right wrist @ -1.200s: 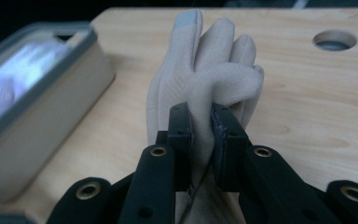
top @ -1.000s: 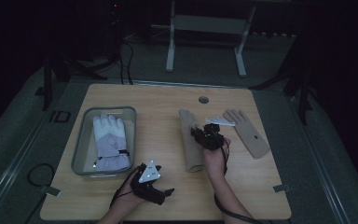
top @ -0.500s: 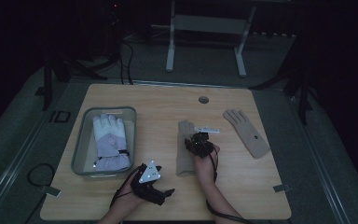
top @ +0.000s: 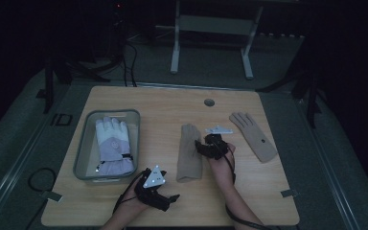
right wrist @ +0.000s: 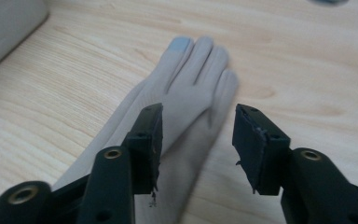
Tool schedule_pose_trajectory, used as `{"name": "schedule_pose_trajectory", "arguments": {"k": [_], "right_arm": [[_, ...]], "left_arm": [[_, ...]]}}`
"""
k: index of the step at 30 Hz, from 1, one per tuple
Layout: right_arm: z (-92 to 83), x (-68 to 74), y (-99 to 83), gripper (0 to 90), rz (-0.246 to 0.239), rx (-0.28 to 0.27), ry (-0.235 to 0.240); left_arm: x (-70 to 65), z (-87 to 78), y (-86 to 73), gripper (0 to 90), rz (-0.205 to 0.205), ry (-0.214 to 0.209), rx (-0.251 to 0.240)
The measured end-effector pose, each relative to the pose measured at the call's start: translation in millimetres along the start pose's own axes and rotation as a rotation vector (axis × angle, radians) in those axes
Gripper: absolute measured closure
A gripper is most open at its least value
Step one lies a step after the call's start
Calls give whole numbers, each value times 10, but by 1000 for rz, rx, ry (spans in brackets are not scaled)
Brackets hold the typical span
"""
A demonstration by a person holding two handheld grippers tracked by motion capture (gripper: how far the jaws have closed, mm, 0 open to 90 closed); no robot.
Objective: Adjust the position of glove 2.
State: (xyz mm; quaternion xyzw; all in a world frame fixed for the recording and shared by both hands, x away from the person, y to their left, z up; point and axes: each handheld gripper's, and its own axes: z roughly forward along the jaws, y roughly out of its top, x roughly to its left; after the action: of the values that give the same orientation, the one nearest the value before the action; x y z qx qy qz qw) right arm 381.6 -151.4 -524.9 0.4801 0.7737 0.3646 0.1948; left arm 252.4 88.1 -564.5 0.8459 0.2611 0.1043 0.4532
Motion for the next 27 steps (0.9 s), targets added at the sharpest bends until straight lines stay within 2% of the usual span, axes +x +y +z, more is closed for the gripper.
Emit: {"name": "schedule_pose_trajectory", "arguments": {"k": [4, 9, 15, 17, 20, 27], "right_arm": [[-137, -152, 64, 506, -41, -8, 14], [-286, -404, 89, 517, -77, -29, -11], [-433, -794, 63, 521, -65, -34, -40], [-470, -925, 54, 549, -65, -15, -27], [-508, -1101, 41, 515, -57, 6, -44], [-575, -1505, 51, 509, -43, 19, -119]], "left_arm": [[-2, 2, 0, 53, 5, 7, -1], [-4, 5, 0, 52, 4, 5, 0], [-8, 6, -1, 52, 5, 7, 1], [-7, 6, -1, 52, 5, 7, 0], [-7, 13, -1, 52, 7, 3, 15], [-3, 10, -2, 52, 5, 6, 11]]}}
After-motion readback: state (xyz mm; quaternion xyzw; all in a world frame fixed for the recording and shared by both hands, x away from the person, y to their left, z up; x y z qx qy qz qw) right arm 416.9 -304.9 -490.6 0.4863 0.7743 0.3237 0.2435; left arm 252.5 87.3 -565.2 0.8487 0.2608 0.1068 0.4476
